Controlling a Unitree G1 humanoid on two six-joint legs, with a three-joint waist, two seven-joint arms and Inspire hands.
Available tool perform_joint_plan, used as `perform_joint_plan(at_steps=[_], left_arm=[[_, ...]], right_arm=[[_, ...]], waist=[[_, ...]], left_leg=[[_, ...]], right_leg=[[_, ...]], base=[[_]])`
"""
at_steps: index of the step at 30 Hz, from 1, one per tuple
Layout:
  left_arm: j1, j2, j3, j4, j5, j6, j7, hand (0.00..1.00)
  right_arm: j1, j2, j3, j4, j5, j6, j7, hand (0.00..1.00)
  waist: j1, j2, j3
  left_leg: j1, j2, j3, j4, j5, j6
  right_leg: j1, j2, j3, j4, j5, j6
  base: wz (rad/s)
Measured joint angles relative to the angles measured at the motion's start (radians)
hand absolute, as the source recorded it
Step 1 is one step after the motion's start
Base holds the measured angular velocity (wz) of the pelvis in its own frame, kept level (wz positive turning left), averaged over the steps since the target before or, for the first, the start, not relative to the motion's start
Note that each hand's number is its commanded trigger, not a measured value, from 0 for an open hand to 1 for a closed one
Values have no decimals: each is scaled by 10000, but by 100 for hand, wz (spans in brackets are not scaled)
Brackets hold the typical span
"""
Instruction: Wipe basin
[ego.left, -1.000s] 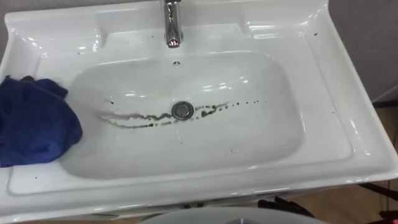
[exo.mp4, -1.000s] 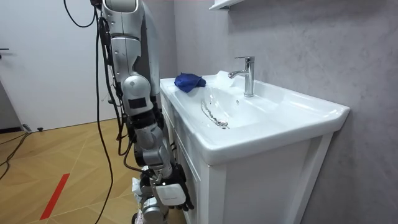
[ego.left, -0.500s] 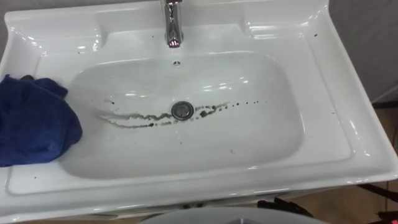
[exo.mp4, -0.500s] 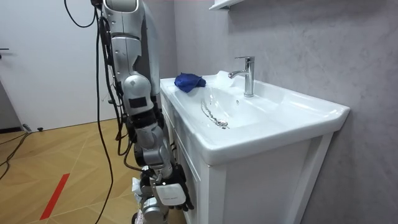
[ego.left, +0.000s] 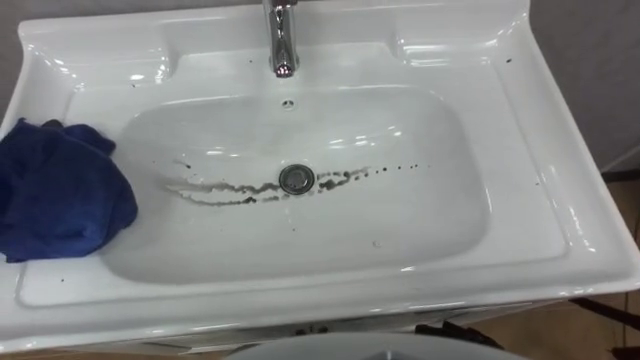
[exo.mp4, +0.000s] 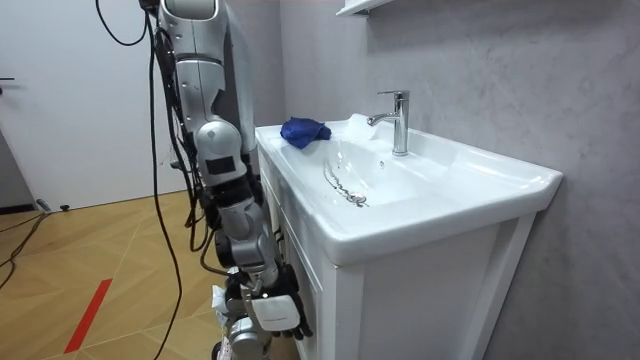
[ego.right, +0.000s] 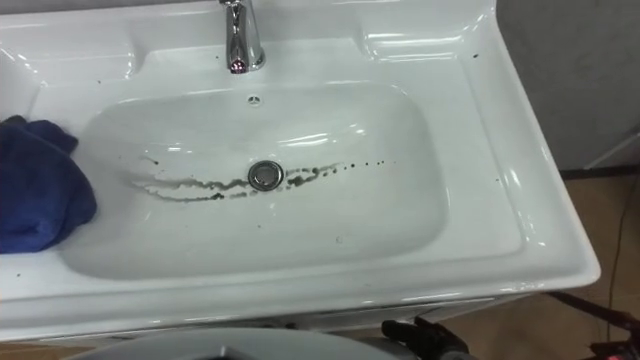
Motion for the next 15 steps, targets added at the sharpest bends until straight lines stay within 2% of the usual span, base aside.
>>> perform_joint_plan(at_steps=[3,5,7,10,12,14,15], left_arm=[[68,46,599,-88,-763,-188,488,0],[80,79,1207,-345,-1212,-189,833,0],[67,206,1772,-741,-1931,-412,1332,0],[49,374,2217,-967,-2127,-749,2002,0],[28,480,2501,-1099,-2116,-848,2436,0],[43,548,2942,-1660,-2122,-954,2932,0],[121,571,3154,-2205,-2134,-1122,3337,0]], right_arm=[[15,-16,-52,0,-95,0,-23,0],[54,-67,-76,-7,-160,2,-35,0],[89,-124,-189,-6,-263,6,-32,0],[89,-273,-469,-6,-717,5,-28,0],[109,-366,-608,-60,-924,3,-35,0],[228,-392,-838,-168,-949,1,-46,0],[296,-414,-853,-370,-939,-1,-68,0]], waist=[[86,33,-12],[241,71,-13],[336,116,-11],[553,279,-9],[540,407,-8],[606,468,-10],[714,499,-19]], left_leg=[[11,-2,-85,-2,0,0],[17,-3,-144,-10,0,0],[-14,-7,-251,-24,0,0],[-19,-13,-313,-60,-4,7],[-12,-25,-441,-113,-6,10],[-11,-25,-502,-178,-6,6],[-39,-22,-509,-185,-4,4]], right_leg=[[33,-2,-59,12,0,-1],[46,-3,-78,24,1,-3],[59,-24,-222,31,-3,-7],[69,-28,-267,30,-4,-7],[106,-37,-361,21,-5,-4],[96,-35,-415,41,-9,-6],[24,-37,-430,104,-20,-24]], base=[[5],[5],[16],[6],[12],[10],[-5]])
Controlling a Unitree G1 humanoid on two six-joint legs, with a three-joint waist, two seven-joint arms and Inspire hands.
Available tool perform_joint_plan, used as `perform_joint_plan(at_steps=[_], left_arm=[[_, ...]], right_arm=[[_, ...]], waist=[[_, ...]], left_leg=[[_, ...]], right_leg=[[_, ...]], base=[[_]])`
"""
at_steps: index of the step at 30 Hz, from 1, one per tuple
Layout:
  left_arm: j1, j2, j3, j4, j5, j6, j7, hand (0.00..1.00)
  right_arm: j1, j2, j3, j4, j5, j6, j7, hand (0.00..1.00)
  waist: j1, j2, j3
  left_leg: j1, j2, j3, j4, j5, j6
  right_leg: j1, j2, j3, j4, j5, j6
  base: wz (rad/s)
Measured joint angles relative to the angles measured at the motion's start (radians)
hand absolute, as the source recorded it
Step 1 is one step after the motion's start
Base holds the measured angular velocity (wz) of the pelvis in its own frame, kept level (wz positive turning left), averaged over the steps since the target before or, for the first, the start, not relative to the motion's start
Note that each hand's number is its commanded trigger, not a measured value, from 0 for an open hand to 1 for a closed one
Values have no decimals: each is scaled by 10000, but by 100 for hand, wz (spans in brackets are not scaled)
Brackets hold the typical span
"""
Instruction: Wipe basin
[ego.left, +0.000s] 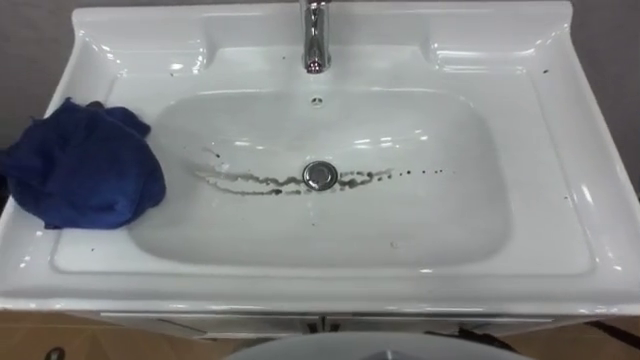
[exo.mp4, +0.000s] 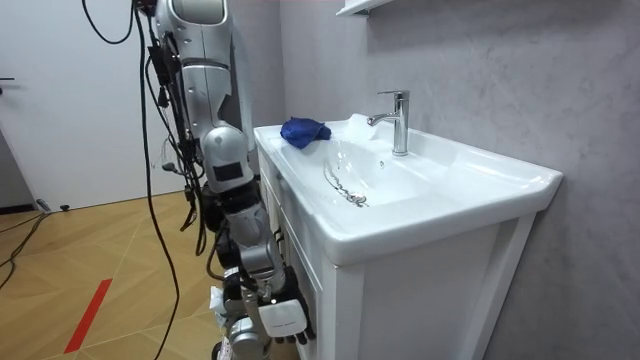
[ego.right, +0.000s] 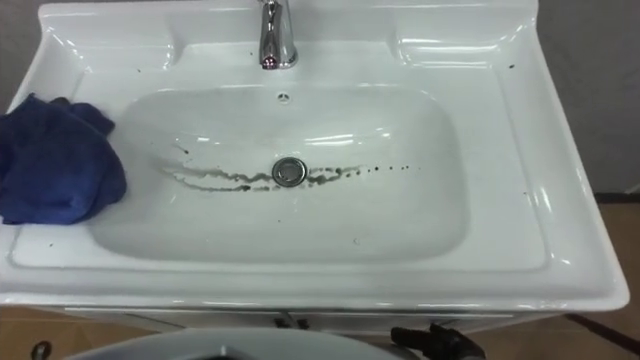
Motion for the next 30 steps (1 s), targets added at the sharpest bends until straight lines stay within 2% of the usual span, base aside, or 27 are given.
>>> perform_joint_plan(at_steps=[1,6,8,10,14,17,19,25,30], left_arm=[[18,78,45,-422,7,-196,393,0],[-17,232,458,-2084,62,-704,1764,0],[-11,264,428,-3034,64,-737,2286,0],[-90,514,334,-3854,67,-919,2800,0],[-146,791,334,-4936,442,-998,3381,0],[-250,872,333,-5930,1421,-1080,3788,0],[-276,886,334,-6730,2488,-1123,3995,0],[-426,961,305,-8085,4672,-1210,4087,0],[-522,962,28,-9275,5909,-1208,4054,0]], right_arm=[[98,-40,-3,-80,-2,-12,-23,0],[235,-48,-198,-119,-86,-2,-108,0],[273,-47,-232,-286,-74,-2,-123,0],[395,-49,-291,-360,-91,1,-170,0],[492,-61,-444,-550,-108,-4,-199,0],[626,-60,-457,-757,-123,-3,-211,0],[634,-65,-472,-830,-280,-10,-221,0],[605,-97,-533,-923,-415,-101,-130,0],[594,-92,-597,-819,-411,-329,30,0]], waist=[[134,29,-1],[157,91,-30],[167,111,-41],[130,165,-74],[33,303,-120],[-28,335,-105],[-84,346,-92],[-321,400,-36],[-591,368,-21]], left_leg=[[-15,0,-1,10,1,-2],[-41,-14,-49,10,2,-2],[-62,-26,-44,7,2,-2],[-84,-34,-30,8,3,0],[-39,-45,0,22,7,7],[-23,-54,-28,28,9,9],[-36,-64,-36,29,9,9],[-14,-126,-26,29,19,25],[10,-146,78,28,19,27]], right_leg=[[-32,-7,-61,61,-12,-14],[-31,-31,-148,48,-22,-6],[-43,-36,-138,48,-28,5],[-86,-42,-116,57,-30,9],[-109,-49,-68,78,-28,13],[-100,-51,-47,81,-40,25],[-118,-63,-53,72,-44,32],[-176,-112,83,91,-70,80],[-156,-123,165,72,-76,107]], base=[[-4],[2],[0],[-2],[-5],[0],[0],[-4],[-4]])
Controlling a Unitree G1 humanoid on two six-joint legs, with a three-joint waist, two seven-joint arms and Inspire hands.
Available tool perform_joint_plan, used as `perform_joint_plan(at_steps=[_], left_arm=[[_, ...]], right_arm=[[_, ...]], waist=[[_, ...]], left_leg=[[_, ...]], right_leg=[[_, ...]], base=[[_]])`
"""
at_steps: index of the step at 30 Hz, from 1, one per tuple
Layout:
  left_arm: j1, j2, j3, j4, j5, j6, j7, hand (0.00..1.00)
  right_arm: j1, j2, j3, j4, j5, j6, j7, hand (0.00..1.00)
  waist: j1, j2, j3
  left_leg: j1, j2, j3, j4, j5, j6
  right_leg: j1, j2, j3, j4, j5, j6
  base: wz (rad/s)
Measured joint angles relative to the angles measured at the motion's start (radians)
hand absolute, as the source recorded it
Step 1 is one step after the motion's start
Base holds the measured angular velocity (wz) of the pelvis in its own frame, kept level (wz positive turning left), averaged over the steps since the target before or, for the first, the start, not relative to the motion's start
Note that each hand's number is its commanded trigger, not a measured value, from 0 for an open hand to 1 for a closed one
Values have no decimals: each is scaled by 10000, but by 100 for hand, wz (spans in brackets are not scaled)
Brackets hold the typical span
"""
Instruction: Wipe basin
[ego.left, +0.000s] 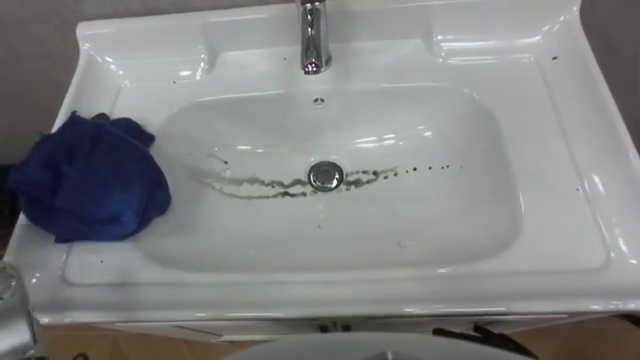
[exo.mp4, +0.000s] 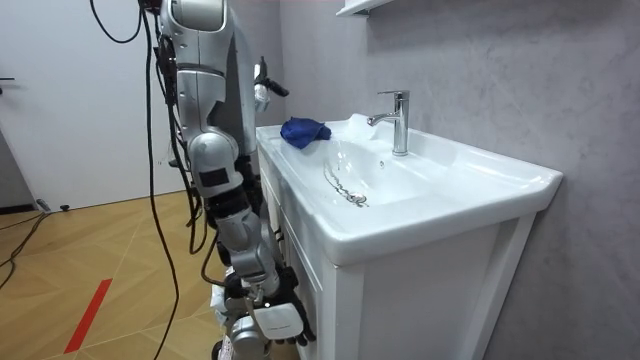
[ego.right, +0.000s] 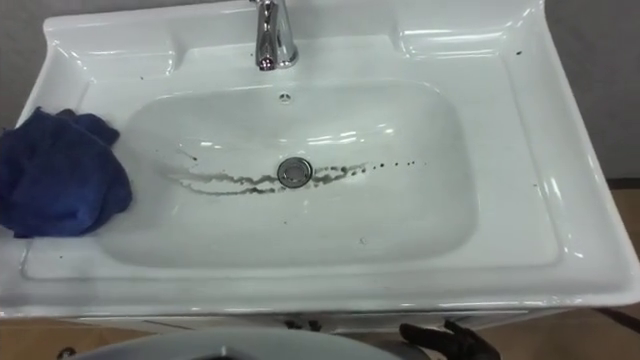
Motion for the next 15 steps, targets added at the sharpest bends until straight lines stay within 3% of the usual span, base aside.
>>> perform_joint_plan(at_steps=[4,9,15], left_arm=[[-315,38,-509,-747,1340,8,-339,0],[-420,52,-1475,-1152,1712,14,-742,0],[-417,34,-2599,-1242,3268,15,-842,0]], right_arm=[[-12,-4,1,7,-2,-124,4,0],[-19,-23,6,-14,0,-339,-1,0],[-7,-71,10,59,-10,-348,7,0]], waist=[[-220,10,36],[-630,-46,125],[-927,-156,126]], left_leg=[[21,-7,14,-14,0,0],[48,-9,11,-17,0,-1],[151,-10,29,-22,-1,-1]], right_leg=[[19,11,69,-5,11,17],[140,15,95,-81,9,21],[160,105,335,-167,10,19]], base=[[-5],[0],[-12]])
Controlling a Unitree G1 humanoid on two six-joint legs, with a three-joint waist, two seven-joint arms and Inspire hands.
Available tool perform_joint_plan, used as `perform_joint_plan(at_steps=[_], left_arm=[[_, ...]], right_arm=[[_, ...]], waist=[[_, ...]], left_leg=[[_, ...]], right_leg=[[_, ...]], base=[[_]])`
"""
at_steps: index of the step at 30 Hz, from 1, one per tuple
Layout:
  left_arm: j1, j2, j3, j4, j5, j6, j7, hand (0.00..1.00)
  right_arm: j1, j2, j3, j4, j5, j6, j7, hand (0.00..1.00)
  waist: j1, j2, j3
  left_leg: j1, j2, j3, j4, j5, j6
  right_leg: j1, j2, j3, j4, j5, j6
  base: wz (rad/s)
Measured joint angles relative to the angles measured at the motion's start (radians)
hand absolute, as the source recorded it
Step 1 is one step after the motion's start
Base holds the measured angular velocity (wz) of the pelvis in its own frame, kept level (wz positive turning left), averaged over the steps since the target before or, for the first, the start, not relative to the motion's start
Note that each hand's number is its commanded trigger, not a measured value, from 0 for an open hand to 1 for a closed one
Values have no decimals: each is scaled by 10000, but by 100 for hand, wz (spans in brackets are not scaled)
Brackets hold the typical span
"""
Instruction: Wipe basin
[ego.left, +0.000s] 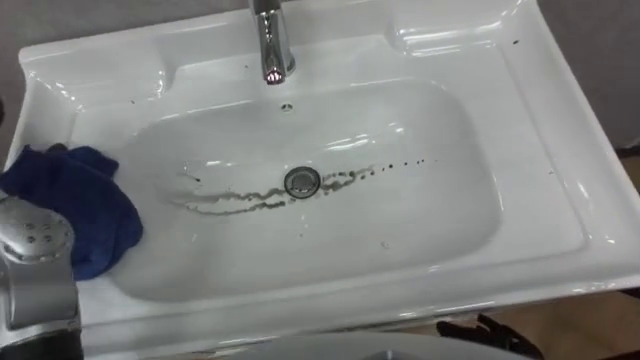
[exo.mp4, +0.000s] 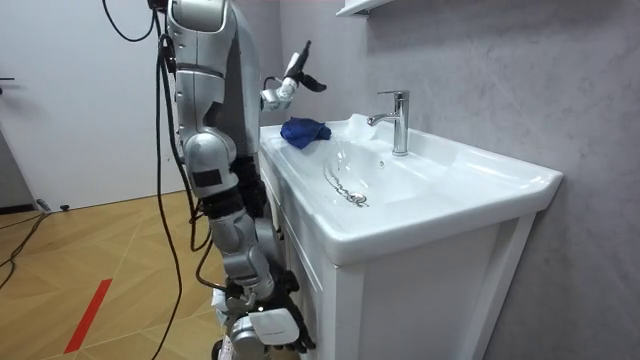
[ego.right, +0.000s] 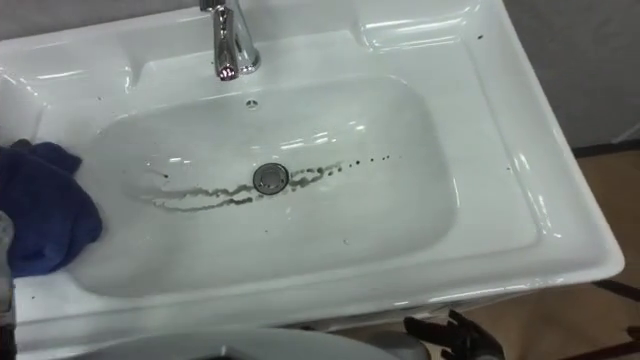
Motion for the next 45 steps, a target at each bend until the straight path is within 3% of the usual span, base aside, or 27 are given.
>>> perform_joint_plan(at_steps=[7,12,19,24,32,35,45], left_arm=[[-8,-221,-1127,374,1399,44,-258,0],[-3,-459,-1802,1308,1679,220,-543,0],[182,-531,-1798,1614,1858,376,-910,0],[567,-580,-1812,1640,1859,518,-897,0],[572,-588,-1811,1610,1922,882,-660,0],[573,-588,-1803,1509,2489,1033,-667,0],[672,-588,-1946,1450,2886,1637,-676,0]], right_arm=[[49,-119,229,376,-794,27,-198,0],[230,-147,446,774,-1578,406,-470,0],[287,-112,793,847,-2494,1043,-209,0],[206,-110,1137,854,-2652,1178,-203,0],[-28,-112,1521,864,-2800,1507,-209,0],[-30,-112,1624,860,-3061,1563,-201,0],[-281,-120,1791,801,-3184,1879,-229,0]], waist=[[-303,-245,-31],[-281,-240,-48],[-247,-278,-89],[-134,-273,-103],[141,-215,-134],[257,-230,-134],[251,-274,-146]], left_leg=[[35,40,219,-29,-2,-1],[179,54,277,-45,-2,-1],[234,53,387,-53,-2,-1],[233,54,394,-51,-2,-1],[180,55,377,-52,-1,-1],[136,53,367,-51,-1,-1],[34,52,241,-39,-1,-1]], right_leg=[[-10,66,286,33,8,-13],[3,85,469,153,8,-14],[-25,81,499,172,13,-15],[-26,80,506,183,17,-14],[11,71,480,190,17,-14],[-13,67,467,185,17,-14],[-23,39,232,167,17,-13]], base=[[-8],[-12],[0],[0],[0],[2],[6]])
